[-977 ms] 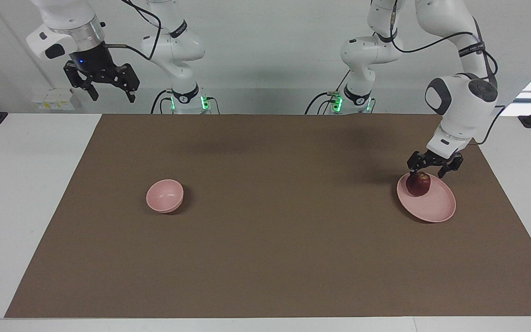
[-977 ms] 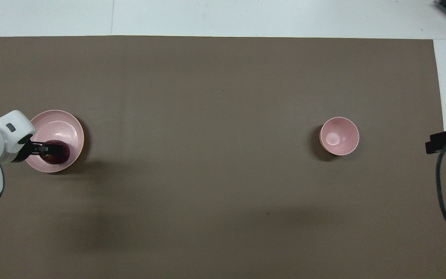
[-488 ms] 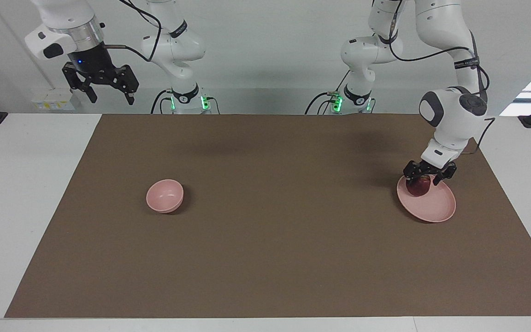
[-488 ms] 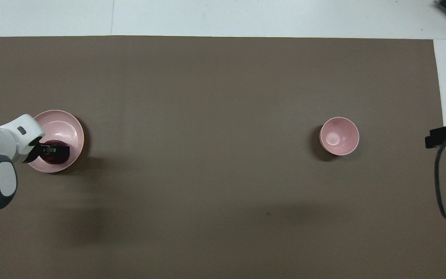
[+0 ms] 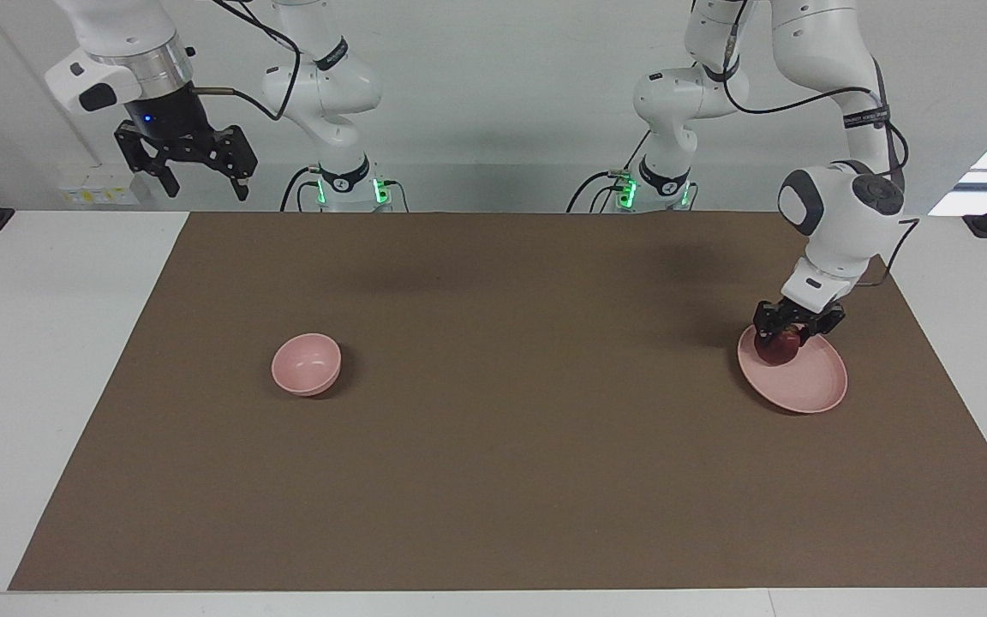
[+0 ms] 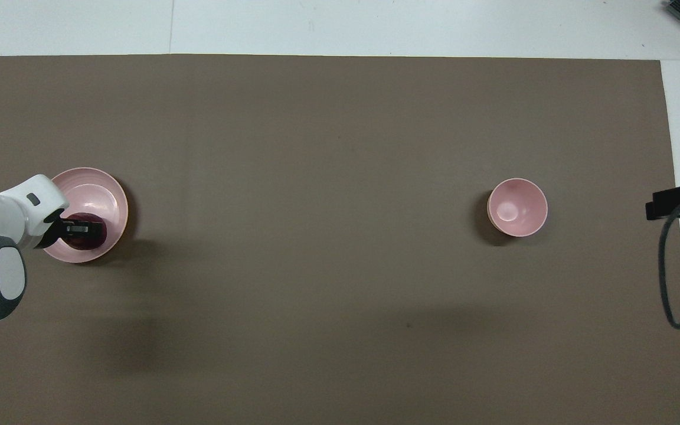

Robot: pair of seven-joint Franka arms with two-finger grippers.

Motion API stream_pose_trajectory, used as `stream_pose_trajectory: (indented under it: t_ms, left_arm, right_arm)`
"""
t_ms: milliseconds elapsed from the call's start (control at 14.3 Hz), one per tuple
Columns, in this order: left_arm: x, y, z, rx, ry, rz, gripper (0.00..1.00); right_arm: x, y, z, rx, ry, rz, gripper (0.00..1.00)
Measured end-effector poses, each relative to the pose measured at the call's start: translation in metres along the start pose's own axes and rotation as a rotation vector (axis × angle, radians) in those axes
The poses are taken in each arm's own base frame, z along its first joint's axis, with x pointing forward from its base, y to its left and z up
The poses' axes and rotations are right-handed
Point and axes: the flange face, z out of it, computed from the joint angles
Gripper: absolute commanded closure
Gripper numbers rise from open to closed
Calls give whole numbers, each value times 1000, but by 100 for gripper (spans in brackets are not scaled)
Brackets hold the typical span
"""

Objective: Move apple from plate to bowl
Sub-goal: 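Carry the apple with the left gripper while the right gripper reaches toward it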

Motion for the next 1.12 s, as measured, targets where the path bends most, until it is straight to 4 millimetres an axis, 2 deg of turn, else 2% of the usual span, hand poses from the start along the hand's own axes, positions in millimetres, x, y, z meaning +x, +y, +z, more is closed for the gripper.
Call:
stream_pose_trajectory:
  t_ms: [209,488,628,767,977,1116]
  left_arm:
    - [6,0,-18,-1,2,3,100]
    - [5,12,-85,-11,-31,15,100]
    - [2,37,-102,-18,-42,33,100]
    - [5,73,-103,-44,-45,20,100]
    - [7,120,-103,-151,-45,1,100]
    - [6,157,-105,-209,-54,-32,100]
  right_arm:
    - [0,0,2,0,-3,1,0]
    - [0,-1,5,8,-10,0,0]
    - [0,-3,5,27,-12,-2,0]
    - [0,-7,5,64,-15,22,0]
    - [-3,-20,10,166,-66,173,0]
    - [-4,-31,16,245,-113,300,0]
